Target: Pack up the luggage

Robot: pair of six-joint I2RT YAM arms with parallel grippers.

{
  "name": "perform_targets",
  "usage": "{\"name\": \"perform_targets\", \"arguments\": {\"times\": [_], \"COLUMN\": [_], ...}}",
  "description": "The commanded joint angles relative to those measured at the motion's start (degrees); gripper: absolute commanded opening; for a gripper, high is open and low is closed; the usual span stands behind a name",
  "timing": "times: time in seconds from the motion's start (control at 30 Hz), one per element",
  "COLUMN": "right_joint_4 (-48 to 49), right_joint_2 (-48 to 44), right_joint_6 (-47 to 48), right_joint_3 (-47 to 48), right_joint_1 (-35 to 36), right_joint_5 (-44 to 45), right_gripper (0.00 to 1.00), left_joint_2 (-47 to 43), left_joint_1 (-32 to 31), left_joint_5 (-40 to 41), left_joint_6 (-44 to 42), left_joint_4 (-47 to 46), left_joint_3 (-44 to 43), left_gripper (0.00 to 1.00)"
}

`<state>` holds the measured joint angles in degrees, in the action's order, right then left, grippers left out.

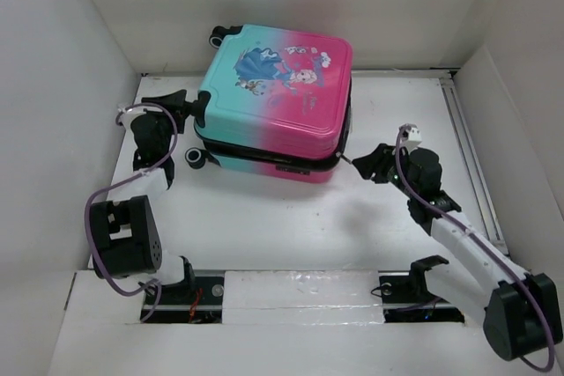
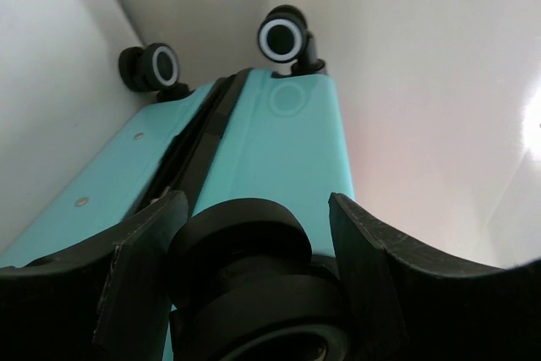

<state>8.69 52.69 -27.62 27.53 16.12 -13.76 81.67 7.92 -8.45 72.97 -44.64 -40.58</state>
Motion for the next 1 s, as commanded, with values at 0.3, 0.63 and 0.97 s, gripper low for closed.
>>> {"name": "perform_targets", "arguments": {"times": [0.3,0.63,0.97], "right_joint_4": [26.02,36.66,54.32], "right_joint_2": [20.08,28.87,39.25], "right_joint_6": [2.39,-0.51,-5.87], "right_joint_3": [3.14,2.97,2.8], "right_joint_1": [-6.19,-6.19,-6.72], "right_joint_5": [-24.03,-27.82,-34.49], "right_gripper": [0.57,0.57,0.34], "left_joint_2": [-7.48,-8.1,-5.73], "left_joint_1": [-1.6,-2.21,-2.21], "left_joint_5": [-5.88,-4.74,-4.74], "left_joint_6": [0.16,-1.43,-1.95], "left_joint_4": [-8.9,-7.21,-7.91], "left_joint_3": [4.36,3.58,2.96], "left_gripper": [0.0,0.0,0.0]}}
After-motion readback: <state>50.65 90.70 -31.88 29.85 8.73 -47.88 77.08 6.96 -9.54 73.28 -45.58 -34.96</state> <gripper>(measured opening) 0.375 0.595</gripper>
